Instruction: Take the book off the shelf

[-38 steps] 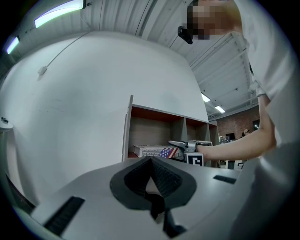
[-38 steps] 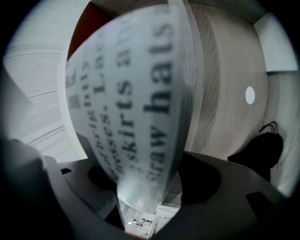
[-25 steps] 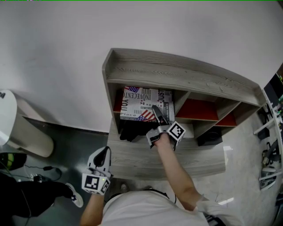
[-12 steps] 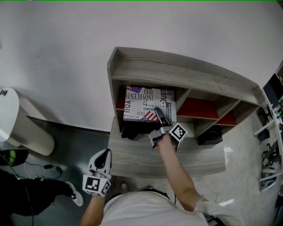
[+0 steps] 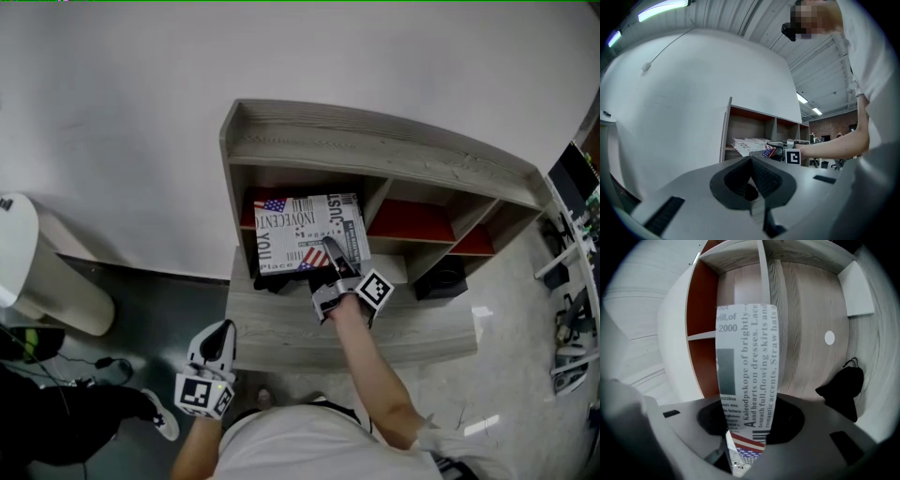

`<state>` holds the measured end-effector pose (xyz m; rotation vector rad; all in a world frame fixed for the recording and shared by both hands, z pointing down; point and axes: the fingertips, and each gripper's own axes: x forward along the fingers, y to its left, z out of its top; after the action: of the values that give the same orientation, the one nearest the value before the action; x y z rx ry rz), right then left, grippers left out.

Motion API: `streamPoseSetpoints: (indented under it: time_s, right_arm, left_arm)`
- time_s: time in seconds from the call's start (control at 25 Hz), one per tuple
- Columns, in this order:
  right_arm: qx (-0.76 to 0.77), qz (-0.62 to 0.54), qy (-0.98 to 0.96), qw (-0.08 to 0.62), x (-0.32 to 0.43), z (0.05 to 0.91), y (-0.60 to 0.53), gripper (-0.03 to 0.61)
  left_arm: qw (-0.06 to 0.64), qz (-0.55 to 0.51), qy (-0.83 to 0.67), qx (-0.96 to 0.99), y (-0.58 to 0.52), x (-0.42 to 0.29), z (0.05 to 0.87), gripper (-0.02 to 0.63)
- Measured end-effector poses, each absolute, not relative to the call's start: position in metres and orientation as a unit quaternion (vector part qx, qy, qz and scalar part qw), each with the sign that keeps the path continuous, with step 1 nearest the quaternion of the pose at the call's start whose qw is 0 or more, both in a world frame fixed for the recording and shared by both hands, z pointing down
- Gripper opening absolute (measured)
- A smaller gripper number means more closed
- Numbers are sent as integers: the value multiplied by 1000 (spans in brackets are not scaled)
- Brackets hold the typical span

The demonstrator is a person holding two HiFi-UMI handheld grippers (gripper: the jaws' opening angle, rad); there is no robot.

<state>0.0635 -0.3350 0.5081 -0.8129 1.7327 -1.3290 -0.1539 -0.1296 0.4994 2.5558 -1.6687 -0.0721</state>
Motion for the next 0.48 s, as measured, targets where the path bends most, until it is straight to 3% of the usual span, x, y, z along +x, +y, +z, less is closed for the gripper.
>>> streamPoseSetpoints:
  time_s: [0.48]
  right_arm:
    - [-334, -435, 763, 343, 80, 476, -291, 172]
  left_arm:
    - [55, -18, -517, 854, -119, -128, 506, 17]
